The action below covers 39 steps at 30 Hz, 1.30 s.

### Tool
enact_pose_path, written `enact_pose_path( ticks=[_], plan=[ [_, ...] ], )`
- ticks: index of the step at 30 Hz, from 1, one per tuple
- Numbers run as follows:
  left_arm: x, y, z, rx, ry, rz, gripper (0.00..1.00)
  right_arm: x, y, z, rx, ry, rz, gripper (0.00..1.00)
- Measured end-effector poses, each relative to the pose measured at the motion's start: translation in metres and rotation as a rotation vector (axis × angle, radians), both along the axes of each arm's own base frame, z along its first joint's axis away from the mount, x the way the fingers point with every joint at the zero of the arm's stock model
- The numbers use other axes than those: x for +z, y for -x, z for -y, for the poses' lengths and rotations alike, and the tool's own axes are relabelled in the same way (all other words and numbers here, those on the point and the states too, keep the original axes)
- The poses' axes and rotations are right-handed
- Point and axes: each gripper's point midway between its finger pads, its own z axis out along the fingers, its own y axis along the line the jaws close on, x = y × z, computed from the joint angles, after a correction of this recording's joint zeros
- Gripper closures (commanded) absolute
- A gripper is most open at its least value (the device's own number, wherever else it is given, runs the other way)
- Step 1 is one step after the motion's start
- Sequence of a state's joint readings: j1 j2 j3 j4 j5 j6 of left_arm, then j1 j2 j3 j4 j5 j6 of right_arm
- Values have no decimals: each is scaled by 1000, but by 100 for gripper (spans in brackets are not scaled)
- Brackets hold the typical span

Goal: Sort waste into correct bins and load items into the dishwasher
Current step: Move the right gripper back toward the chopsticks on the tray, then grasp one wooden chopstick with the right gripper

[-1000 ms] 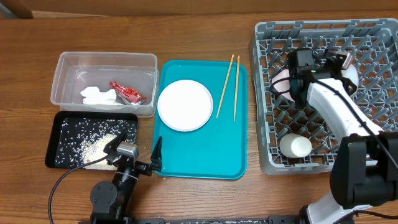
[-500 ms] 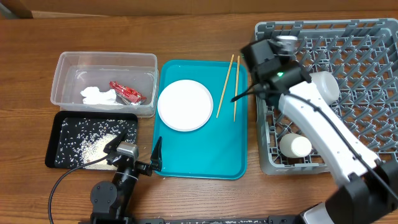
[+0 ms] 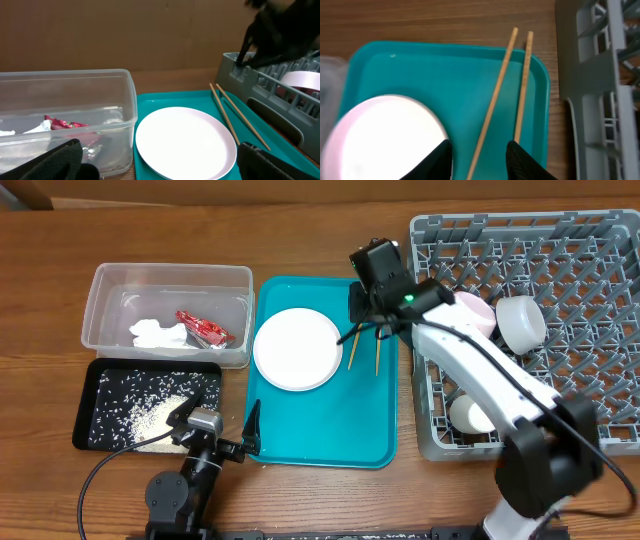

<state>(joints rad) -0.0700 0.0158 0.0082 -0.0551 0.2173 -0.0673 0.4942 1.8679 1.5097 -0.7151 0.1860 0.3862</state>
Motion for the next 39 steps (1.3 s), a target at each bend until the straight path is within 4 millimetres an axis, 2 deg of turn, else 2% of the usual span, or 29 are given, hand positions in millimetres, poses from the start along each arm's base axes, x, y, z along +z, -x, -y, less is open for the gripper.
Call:
enact_pose_path(
  ticks=[3, 7, 9, 12, 13, 14, 23, 26, 28, 32, 35, 37, 39],
  plan=[
    [0, 0, 0, 0, 0, 0, 0, -35, -12, 10, -23, 26, -42, 65],
    [0, 0, 0, 0, 0, 0, 0, -77, -18, 22, -43, 62, -105, 67],
    [0, 0, 0, 0, 0, 0, 0, -93, -18, 26, -47, 78, -136, 72],
    [0, 0, 0, 0, 0, 0, 0, -113, -13, 30, -44, 102, -183, 89],
    [0, 0, 0, 0, 0, 0, 0, -118, -9, 31, -42, 109, -202, 95],
    [0, 0, 0, 0, 0, 0, 0, -122, -6, 32, -42, 116, -219, 96],
    [0, 0, 0, 0, 0, 0, 0, -119, 15, 41, -46, 156, -296, 96],
    [0, 0, 0, 0, 0, 0, 0, -99, 18, 41, -42, 146, -281, 96],
    [0, 0, 0, 0, 0, 0, 0, -71, 15, 39, -41, 119, -225, 96],
    [0, 0, 0, 0, 0, 0, 0, 5, 11, 39, -26, 53, -64, 96],
    [0, 0, 0, 0, 0, 0, 0, 61, 12, 51, -24, 29, 52, 96],
    [0, 0, 0, 0, 0, 0, 0, 80, 11, 65, -40, 45, 91, 96],
    [0, 0, 0, 0, 0, 0, 0, 81, 8, 83, -61, 72, 93, 96]
  ],
)
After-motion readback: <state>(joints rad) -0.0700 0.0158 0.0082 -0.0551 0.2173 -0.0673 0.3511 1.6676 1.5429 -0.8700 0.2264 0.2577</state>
